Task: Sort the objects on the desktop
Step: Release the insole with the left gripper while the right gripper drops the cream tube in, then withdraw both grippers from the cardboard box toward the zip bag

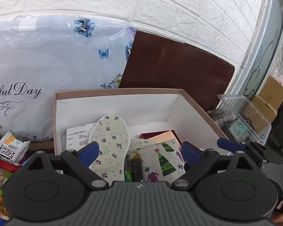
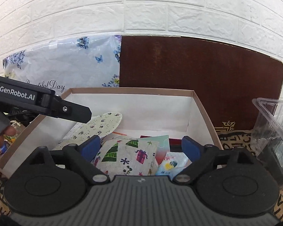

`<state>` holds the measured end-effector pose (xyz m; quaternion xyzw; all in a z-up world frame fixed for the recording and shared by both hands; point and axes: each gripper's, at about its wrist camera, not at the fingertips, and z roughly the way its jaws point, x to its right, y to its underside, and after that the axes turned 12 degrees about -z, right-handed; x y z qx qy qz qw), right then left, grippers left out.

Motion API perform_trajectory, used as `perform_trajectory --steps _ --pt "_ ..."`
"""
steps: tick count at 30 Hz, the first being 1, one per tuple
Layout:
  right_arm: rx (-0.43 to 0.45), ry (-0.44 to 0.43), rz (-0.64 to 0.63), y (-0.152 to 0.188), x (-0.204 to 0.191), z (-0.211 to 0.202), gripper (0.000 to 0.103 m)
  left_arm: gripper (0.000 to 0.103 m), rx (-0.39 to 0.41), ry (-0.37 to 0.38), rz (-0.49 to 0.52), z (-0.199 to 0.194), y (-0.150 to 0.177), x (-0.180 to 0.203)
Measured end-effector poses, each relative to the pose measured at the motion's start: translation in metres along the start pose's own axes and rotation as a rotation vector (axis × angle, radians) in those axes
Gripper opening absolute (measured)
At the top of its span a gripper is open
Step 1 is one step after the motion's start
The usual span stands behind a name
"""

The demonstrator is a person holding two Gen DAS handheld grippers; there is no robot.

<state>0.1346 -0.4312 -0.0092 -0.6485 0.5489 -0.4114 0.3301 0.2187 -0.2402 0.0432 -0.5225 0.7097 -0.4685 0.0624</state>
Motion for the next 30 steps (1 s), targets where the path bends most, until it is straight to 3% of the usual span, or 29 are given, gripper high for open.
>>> perform_trajectory --steps 9,20,30 --pt "-0.024 0.015 0.012 -0.003 -0.006 -0.015 0.096 0.097 0.015 -0.04 0.018 -0.018 0.01 0.007" --pt "0.017 0.016 0.058 -0.009 -0.007 -0.054 0.096 0.097 0.026 -0.055 0.039 -0.057 0.029 0.022" --pt "0.075 -0.049 0.009 -0.009 -0.04 -0.098 0.097 0.097 0.118 -0.09 -0.02 -0.12 0.073 0.011"
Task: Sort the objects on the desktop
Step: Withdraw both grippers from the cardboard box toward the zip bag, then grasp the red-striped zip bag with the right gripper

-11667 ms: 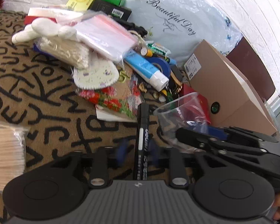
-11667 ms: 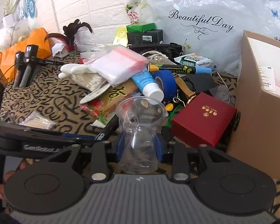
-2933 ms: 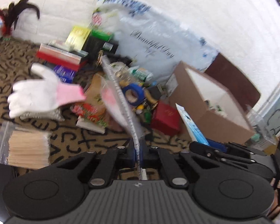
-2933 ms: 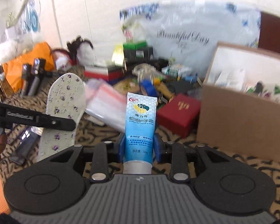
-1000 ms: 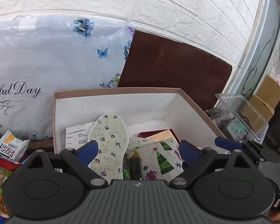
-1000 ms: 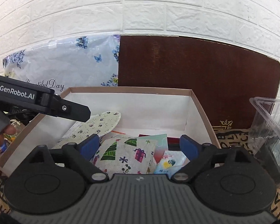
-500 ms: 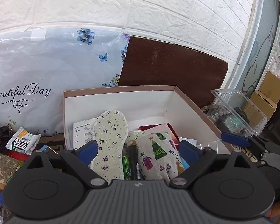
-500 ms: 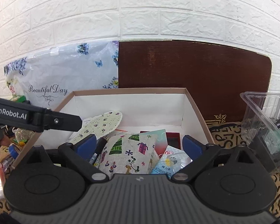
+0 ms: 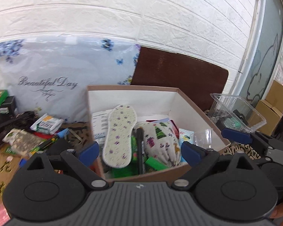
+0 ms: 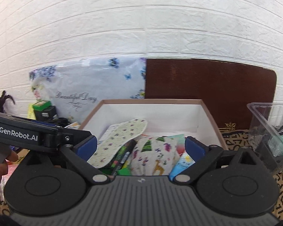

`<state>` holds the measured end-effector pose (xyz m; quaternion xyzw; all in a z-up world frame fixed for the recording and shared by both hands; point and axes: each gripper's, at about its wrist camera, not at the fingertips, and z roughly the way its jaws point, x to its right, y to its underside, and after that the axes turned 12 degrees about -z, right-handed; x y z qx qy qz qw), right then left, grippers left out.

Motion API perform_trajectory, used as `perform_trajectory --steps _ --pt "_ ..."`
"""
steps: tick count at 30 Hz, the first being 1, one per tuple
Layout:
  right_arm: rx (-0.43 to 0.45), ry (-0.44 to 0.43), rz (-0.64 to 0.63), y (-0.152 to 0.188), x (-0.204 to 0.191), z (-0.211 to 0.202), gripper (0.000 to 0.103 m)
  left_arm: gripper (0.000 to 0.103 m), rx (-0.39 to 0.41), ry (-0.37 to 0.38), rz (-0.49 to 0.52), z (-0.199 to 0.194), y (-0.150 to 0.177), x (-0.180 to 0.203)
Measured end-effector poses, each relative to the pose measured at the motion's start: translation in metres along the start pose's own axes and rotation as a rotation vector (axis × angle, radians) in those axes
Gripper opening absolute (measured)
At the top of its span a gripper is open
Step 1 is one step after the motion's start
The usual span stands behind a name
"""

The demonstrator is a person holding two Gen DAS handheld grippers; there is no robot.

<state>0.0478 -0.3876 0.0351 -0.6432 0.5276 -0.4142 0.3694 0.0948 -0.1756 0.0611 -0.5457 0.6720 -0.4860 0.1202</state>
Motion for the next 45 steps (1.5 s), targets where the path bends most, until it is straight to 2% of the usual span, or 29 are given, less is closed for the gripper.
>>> perform_trajectory --steps 7,15,22,26,36,45 --pt "0.025 -0.103 -0.085 0.01 -0.055 -0.016 0.097 0.096 0.067 -0.084 -0.097 -0.05 0.036 -0.046" --pt "0.007 -0.284 -0.152 0.024 -0.129 -0.005 0.098 0.096 0.08 -0.202 -0.238 -0.093 0.076 -0.115" --pt "-0.037 -0.435 -0.176 0.041 -0.186 0.01 0.097 0.096 0.065 -0.297 -0.334 -0.108 0.093 -0.17" --pt "-0.068 -0.471 -0.225 0.048 -0.21 0.023 0.097 0.096 0.052 -0.332 -0.395 -0.107 0.098 -0.197" --pt "-0.151 -0.521 -0.226 0.058 -0.231 0.061 0.097 0.095 -0.003 -0.344 -0.449 -0.079 0.103 -0.23" --pt "-0.176 -0.591 -0.231 0.062 -0.241 0.097 0.097 0.094 -0.01 -0.312 -0.407 -0.063 0.095 -0.236"
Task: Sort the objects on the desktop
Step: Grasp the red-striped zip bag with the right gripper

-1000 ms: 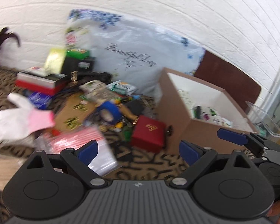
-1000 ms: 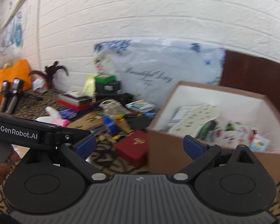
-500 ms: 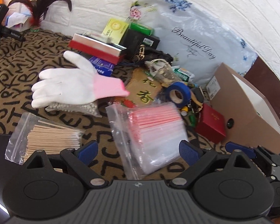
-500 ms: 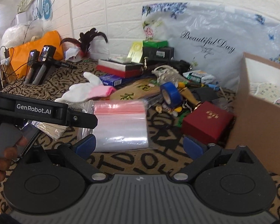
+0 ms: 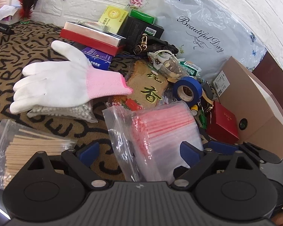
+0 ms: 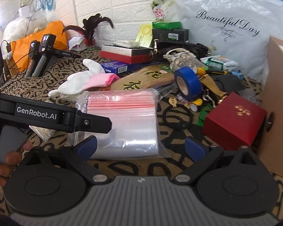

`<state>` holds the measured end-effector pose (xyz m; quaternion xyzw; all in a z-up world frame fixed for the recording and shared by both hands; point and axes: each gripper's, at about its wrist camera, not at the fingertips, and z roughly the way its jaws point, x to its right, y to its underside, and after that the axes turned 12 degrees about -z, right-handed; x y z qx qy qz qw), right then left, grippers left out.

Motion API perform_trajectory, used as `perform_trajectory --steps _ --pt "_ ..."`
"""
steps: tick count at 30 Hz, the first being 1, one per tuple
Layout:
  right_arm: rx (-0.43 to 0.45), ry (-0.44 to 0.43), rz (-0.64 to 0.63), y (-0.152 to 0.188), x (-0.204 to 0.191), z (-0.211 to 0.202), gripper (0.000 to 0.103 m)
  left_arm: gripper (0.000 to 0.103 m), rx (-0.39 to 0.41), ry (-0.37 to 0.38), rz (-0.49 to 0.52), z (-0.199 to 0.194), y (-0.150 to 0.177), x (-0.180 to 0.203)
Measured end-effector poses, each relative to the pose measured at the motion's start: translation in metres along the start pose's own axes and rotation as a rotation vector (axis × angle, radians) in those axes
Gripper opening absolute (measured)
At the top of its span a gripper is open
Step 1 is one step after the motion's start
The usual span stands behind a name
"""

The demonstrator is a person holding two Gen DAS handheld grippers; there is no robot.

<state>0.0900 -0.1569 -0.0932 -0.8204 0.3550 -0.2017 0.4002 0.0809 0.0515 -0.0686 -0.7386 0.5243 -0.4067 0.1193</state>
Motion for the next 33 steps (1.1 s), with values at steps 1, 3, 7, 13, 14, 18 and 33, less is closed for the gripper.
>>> perform_trajectory --steps 1,3,7,13,14,18,33 --pt "0.0 -0.018 0.006 0.0 0.001 0.003 0.096 0.093 -0.001 0.002 0.006 0.001 -0.001 0.0" --pt "-0.001 -0.054 0.023 0.0 0.004 0.008 0.096 0.091 -0.005 0.007 0.012 0.003 -0.002 0.001" --pt "0.002 -0.093 0.043 -0.002 0.008 0.015 0.096 0.071 -0.031 0.051 0.0 0.005 -0.005 0.0" --pt "0.015 -0.113 0.053 -0.004 0.011 0.022 0.087 0.068 -0.041 0.079 -0.018 0.007 -0.004 -0.001" --pt "0.017 -0.118 0.051 -0.005 0.01 0.022 0.084 0.068 -0.038 0.079 -0.014 0.008 -0.004 0.0" --pt "0.016 -0.131 0.054 -0.006 0.008 0.022 0.074 0.055 -0.058 0.096 -0.025 0.009 -0.004 0.001" --pt "0.014 -0.13 0.1 0.006 0.0 -0.01 0.039 0.05 -0.043 0.049 -0.034 -0.021 0.011 0.012"
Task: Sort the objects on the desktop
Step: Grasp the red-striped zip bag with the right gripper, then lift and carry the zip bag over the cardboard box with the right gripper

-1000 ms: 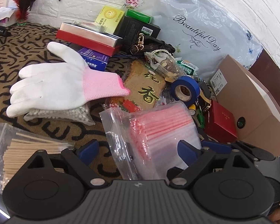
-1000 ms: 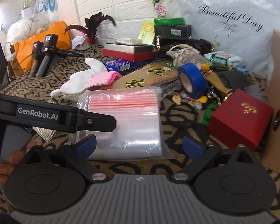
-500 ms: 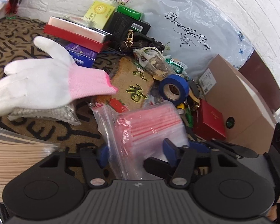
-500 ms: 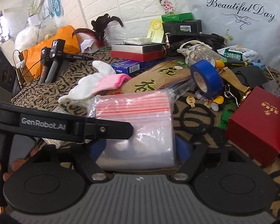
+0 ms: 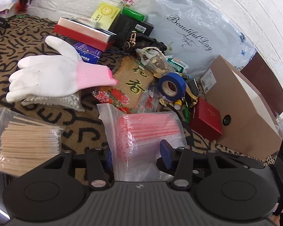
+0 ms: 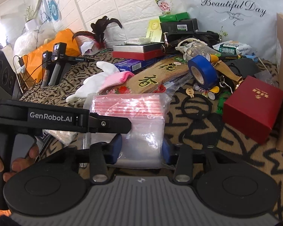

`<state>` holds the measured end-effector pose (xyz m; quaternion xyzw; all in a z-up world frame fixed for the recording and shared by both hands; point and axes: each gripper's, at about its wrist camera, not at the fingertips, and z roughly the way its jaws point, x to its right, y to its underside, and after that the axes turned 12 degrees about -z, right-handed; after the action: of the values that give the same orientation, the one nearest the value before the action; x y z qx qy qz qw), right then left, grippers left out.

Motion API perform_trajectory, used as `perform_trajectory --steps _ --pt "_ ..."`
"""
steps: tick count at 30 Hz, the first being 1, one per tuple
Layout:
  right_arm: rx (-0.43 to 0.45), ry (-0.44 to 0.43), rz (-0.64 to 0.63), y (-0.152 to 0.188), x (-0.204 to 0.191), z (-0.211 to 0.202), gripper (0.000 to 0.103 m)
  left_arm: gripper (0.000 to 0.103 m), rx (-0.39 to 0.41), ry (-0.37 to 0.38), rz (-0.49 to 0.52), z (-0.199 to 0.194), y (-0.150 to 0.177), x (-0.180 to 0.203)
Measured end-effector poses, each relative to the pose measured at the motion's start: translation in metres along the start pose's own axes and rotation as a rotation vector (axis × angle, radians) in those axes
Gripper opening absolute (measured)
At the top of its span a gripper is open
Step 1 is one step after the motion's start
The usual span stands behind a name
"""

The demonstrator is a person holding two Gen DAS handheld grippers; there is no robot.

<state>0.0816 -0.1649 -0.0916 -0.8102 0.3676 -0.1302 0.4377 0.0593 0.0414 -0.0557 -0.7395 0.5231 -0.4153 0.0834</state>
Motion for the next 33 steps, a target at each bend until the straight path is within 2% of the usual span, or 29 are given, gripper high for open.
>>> perform_trajectory --steps 9,18,24,29,33 --pt "0.066 0.015 0.032 0.012 -0.01 -0.053 0.038 0.048 0.037 0.038 0.087 -0.036 0.02 0.042" --pt "0.251 0.143 0.079 0.008 0.014 -0.138 0.038 0.048 0.099 0.183 0.238 -0.049 0.016 0.129" --pt "0.337 0.273 0.104 -0.003 0.056 -0.186 0.038 0.048 0.089 0.292 0.318 -0.022 0.005 0.199" --pt "0.357 0.394 0.15 -0.011 0.105 -0.214 0.038 0.048 0.005 0.386 0.311 0.018 -0.009 0.254" --pt "0.356 0.459 0.215 -0.013 0.149 -0.233 0.038 0.048 -0.047 0.426 0.324 0.052 -0.016 0.292"
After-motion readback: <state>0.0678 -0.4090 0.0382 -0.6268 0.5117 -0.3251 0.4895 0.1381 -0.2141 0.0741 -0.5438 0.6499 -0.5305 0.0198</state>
